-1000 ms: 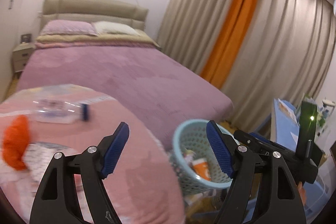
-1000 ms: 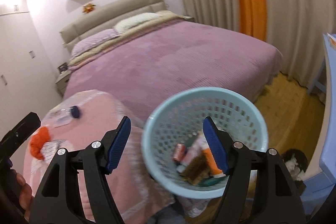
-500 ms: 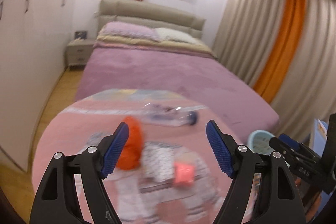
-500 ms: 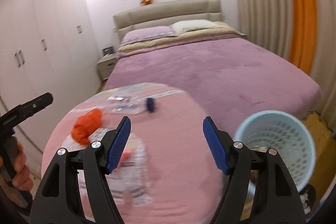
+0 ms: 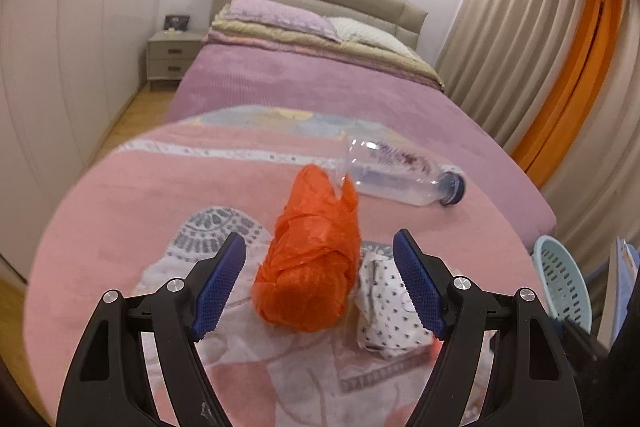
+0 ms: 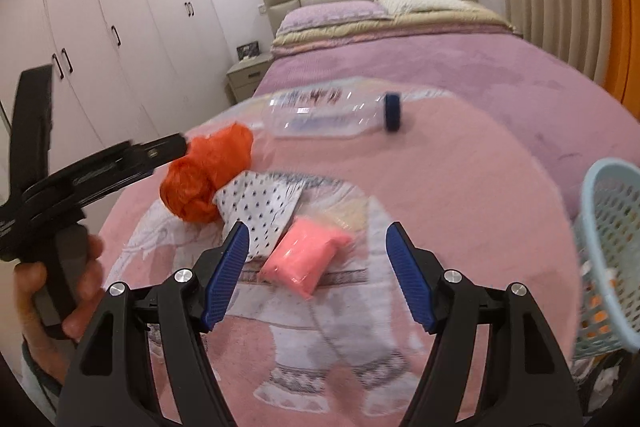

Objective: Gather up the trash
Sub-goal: 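Move both open tools back to the rug, then grasp the orange plastic bag with the left tool while the right tool grasps the pink packet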

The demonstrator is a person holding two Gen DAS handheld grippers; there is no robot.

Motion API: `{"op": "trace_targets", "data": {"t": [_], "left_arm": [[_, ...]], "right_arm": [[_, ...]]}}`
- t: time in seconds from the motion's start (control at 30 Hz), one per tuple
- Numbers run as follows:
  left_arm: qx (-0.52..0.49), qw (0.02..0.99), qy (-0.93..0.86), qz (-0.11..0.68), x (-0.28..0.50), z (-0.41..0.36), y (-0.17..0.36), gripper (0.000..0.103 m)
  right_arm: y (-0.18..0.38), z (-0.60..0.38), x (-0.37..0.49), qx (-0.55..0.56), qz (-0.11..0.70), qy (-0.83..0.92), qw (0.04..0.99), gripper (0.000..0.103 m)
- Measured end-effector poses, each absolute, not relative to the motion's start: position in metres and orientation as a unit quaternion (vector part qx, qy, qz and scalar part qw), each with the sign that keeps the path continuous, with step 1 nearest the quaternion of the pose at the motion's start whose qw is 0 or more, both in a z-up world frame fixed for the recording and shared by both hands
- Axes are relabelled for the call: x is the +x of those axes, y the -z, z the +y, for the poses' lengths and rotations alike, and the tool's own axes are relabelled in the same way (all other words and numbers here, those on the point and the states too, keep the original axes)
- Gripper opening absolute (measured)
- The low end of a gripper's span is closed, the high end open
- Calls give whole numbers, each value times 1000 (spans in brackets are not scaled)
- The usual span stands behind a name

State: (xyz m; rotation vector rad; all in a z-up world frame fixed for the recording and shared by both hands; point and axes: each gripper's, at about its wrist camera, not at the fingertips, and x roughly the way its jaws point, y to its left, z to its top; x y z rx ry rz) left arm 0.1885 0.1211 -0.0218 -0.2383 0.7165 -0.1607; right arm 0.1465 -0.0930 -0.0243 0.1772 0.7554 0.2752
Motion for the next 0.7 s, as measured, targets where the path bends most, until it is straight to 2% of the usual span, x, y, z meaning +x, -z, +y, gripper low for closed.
{"op": "trace_targets", "data": {"t": [0.3,0.57,0.7], "left_arm": [[-153,916,83,362,201,129,51,75],[-132,919,82,363,202,122,52,74],[-125,919,78,366,202,119,53,71]], "right_arm": [[37,-79,157,75,389,-128,909,67],[42,-64,162,28,402,-113,908,67],[45,-64,163,28,409,-110,906,66]]}}
